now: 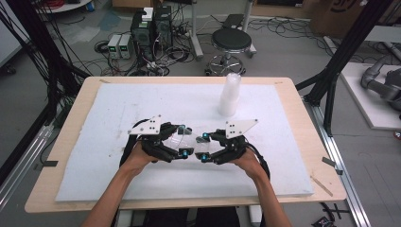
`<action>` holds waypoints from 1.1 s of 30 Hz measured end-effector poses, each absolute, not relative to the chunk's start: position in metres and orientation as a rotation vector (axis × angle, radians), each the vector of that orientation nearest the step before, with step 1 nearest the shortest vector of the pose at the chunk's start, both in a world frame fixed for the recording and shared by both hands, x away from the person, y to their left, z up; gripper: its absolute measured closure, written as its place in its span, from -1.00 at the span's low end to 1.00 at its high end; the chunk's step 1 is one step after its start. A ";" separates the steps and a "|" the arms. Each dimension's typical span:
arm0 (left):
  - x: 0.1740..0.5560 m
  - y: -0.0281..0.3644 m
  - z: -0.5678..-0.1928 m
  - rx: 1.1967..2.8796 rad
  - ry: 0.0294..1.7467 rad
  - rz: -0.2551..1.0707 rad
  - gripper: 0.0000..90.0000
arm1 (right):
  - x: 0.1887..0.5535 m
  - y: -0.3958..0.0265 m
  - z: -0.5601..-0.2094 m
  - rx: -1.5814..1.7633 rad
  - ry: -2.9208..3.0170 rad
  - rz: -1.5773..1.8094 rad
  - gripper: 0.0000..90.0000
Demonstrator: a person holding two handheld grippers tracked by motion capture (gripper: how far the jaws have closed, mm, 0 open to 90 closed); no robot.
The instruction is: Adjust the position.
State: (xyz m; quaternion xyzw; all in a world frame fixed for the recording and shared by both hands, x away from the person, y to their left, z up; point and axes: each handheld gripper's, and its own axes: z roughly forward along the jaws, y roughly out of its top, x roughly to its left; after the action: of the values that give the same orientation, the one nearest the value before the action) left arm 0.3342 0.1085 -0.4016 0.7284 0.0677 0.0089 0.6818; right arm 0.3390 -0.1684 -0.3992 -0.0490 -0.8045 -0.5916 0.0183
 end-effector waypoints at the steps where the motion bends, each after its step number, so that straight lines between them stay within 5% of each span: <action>1: 0.334 0.109 -0.402 1.635 0.152 0.021 -0.33 | 0.339 -0.168 -0.399 -0.149 -2.496 -1.834 -0.04; 6: 0.334 0.108 -0.401 1.643 0.151 0.028 -0.31 | 0.338 -0.167 -0.399 -0.150 -2.514 -1.823 -0.08; 7: 0.334 0.109 -0.401 1.643 0.156 0.030 -0.31 | 0.338 -0.166 -0.400 -0.193 -2.524 -1.808 -0.57; 8: 0.334 0.109 -0.401 1.641 0.157 0.033 -0.31 | 0.338 -0.164 -0.401 -0.263 -2.545 -1.799 -0.72; 20: 0.333 0.115 -0.400 1.687 0.169 0.079 -0.31 | 0.335 -0.168 -0.402 -0.319 -2.589 -1.778 -0.72; 33: 0.363 0.126 -0.386 2.000 0.255 0.147 -0.31 | 0.321 -0.226 -0.431 -0.854 -2.708 -1.767 -0.71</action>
State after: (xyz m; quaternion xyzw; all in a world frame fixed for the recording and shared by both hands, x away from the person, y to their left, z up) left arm 0.3635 0.1264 -0.3860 0.8381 0.1067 0.0618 0.5314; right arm 0.3208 -0.2258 -0.4314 -0.2540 -0.8056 -0.5255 -0.1012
